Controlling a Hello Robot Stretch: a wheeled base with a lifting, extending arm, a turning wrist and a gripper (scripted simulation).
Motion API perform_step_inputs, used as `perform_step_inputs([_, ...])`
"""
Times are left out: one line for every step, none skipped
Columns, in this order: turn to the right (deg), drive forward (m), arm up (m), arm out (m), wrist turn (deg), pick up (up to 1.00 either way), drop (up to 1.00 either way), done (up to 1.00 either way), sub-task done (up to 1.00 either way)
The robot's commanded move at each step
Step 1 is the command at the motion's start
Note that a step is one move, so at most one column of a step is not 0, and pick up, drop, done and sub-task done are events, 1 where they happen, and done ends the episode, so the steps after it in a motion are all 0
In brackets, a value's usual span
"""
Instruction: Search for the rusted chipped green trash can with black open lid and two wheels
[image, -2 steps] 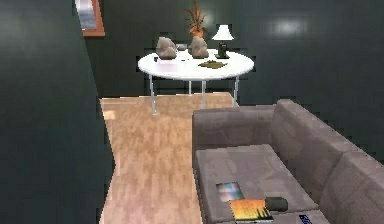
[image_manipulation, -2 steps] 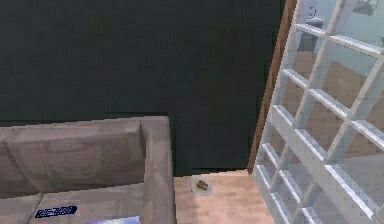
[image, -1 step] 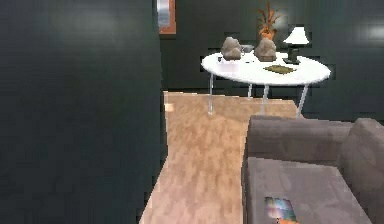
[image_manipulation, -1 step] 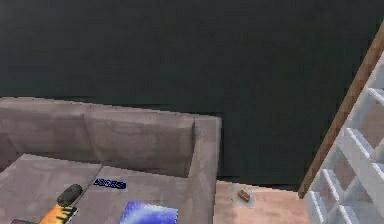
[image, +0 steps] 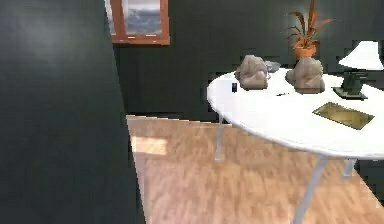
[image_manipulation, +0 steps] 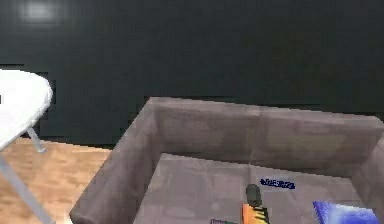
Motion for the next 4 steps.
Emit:
perform_step_inputs([0.0,0.65,0.00,0.00,0.0,0.00,0.00,0.00,0.00])
perform_step_inputs([6.0,0.00,0.00,0.00,0.0,0.00,0.00,0.00,0.00])
perform_step_inputs([0.0,0.30,0.00,0.00,0.0,0.00,0.00,0.00,0.00])
perform_step_inputs([-45.0,0.00,0.00,0.00,0.0,0.00,0.00,0.00,0.00])
